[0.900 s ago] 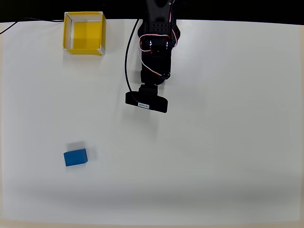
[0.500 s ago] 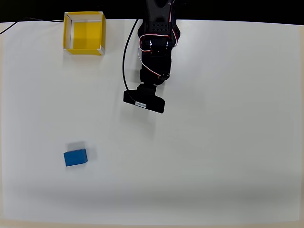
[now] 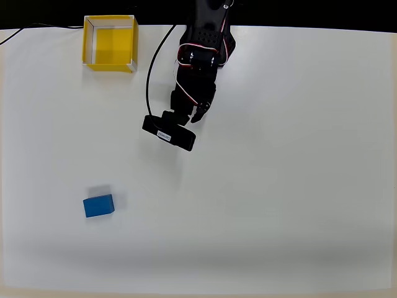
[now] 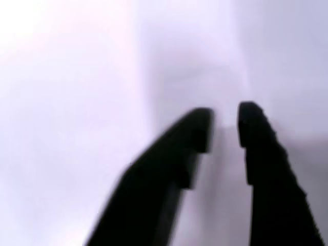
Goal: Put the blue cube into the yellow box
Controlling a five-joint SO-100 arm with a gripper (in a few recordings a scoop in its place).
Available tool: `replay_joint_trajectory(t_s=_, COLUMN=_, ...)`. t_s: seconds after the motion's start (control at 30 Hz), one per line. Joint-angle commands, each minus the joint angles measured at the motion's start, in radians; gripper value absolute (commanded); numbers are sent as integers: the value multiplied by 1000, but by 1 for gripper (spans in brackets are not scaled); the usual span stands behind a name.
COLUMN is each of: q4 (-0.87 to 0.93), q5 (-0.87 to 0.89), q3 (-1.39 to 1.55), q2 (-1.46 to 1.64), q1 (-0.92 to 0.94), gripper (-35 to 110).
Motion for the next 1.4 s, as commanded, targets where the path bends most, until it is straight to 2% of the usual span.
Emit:
replay_joint_trajectory(t_s=0.0, q4=-181, q5=94, q3=-253, q2=-249, q1=112, gripper=23)
replay_joint_trajectory(t_s=0.17, q4=-279, q5=241, q3=-517, q2=-558, q1=235, gripper=37)
replay_joint_trajectory(t_s=0.37, q4=-431, q5=356, q3=-759, q2=-902, q1=379, gripper=45)
replay_joint_trajectory(t_s=0.5, q4=-430, q5=396, q3=-966, q2=-1135, q1=454, gripper=47)
replay_joint_trajectory(t_s=0.77, q4=-236, q5=476, q3=-1445, q2=-1548, q1=511, gripper=48)
replay_joint_trajectory(t_s=1.07, q4=-29, q5=584, q3=-1829, q2=-1875, q1=453, gripper=48)
replay_joint_trajectory(t_s=1.37, q4=8, q5=614, q3=-2051, q2=-2031, q1=368, gripper=51)
